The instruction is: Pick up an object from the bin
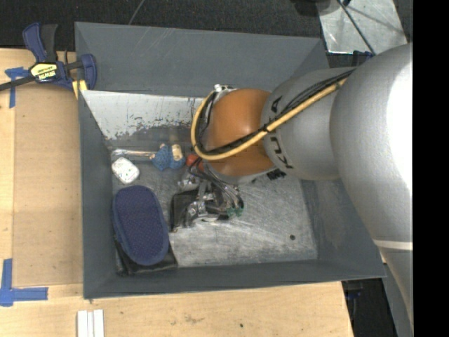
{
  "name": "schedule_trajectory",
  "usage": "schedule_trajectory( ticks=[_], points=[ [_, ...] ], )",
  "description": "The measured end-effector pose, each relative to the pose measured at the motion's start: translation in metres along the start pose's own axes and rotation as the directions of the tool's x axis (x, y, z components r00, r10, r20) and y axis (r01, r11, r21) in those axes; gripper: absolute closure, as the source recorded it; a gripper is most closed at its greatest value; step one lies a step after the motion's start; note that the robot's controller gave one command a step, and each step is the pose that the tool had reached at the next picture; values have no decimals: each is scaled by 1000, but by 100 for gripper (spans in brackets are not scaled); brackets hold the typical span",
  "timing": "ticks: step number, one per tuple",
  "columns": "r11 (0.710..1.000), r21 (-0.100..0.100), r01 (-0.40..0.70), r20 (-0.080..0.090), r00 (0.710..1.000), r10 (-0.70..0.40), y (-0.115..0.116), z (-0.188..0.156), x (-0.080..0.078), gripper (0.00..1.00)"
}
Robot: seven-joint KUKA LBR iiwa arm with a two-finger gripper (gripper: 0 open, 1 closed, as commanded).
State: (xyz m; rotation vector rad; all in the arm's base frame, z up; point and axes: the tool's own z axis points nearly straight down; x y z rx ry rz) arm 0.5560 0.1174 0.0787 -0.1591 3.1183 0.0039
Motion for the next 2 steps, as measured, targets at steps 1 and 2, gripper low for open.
schedule_trajectory(
  ticks=[1,2],
  points=[
    [1000,3,0,-17,1000,0,-1,-9,-1,100],
    [1000,2,0,-17,1000,0,-1,-60,-2,100]
  ],
)
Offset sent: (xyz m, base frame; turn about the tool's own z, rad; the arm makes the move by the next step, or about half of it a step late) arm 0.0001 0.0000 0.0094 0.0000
